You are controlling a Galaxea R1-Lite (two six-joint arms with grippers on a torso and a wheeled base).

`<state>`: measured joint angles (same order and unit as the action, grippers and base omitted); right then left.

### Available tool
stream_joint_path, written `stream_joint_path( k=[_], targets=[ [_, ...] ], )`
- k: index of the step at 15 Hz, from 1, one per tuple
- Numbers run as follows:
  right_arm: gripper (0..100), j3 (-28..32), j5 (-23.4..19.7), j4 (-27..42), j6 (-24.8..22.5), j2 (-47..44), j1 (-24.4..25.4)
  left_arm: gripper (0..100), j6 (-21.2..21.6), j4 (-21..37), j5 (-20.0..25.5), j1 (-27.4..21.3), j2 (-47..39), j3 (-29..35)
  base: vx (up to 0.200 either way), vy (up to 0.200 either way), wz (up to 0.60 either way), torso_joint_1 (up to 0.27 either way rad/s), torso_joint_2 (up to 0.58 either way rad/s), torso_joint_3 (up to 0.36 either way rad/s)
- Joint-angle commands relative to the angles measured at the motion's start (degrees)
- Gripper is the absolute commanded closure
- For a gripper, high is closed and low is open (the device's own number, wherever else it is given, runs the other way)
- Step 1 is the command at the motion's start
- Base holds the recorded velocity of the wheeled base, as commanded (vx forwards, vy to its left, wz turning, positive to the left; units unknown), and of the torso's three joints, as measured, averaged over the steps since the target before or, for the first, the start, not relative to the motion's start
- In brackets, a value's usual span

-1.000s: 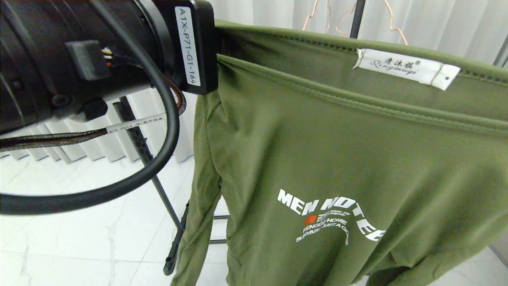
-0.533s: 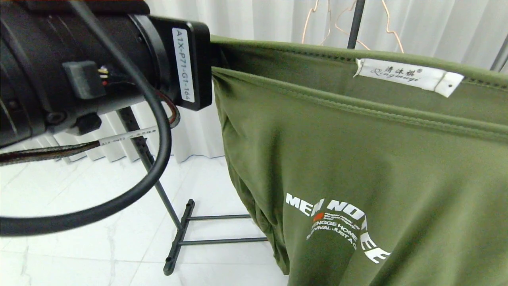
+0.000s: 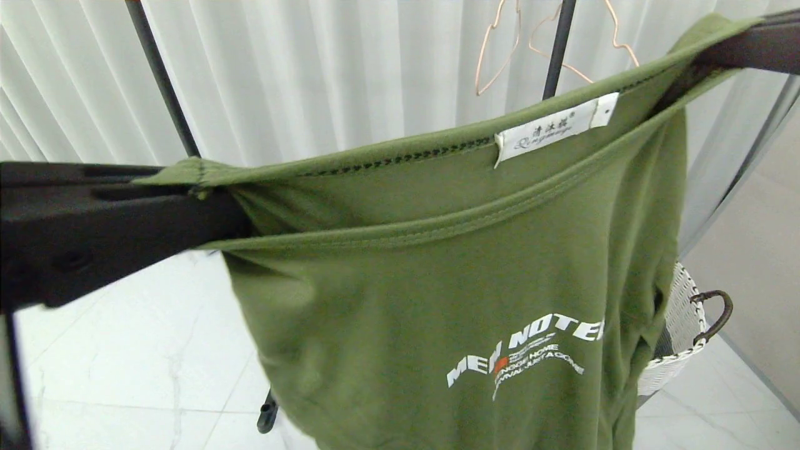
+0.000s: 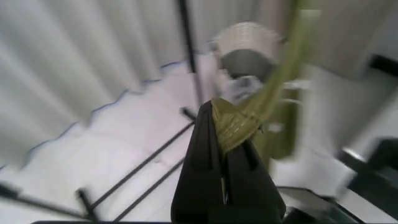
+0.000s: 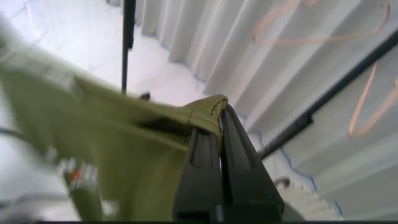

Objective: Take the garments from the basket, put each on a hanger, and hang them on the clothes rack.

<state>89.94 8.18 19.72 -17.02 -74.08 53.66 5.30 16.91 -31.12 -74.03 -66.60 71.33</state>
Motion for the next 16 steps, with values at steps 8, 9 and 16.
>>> stream_joint_path(
  k=[8,9,16],
  targets=[
    [100,1.38,0.26,-2.67,-0.03,-5.72,-2.69,100,1.11,-0.12,-0.17,-3.84,3.40,-3.39,0.000,0.000,0.00,0.000,0.00,0.000],
    [100,1.38,0.43,-2.50,-0.03,-4.93,-4.27,100,1.20,-0.38,-0.17,-2.78,3.23,-3.12,0.000,0.000,0.00,0.000,0.00,0.000],
    [100,0.94,-0.01,6.38,2.34,3.24,-9.98,100,13.07,-18.23,7.22,18.40,-5.56,-2.86,0.000,0.000,0.00,0.000,0.00,0.000]
  ],
)
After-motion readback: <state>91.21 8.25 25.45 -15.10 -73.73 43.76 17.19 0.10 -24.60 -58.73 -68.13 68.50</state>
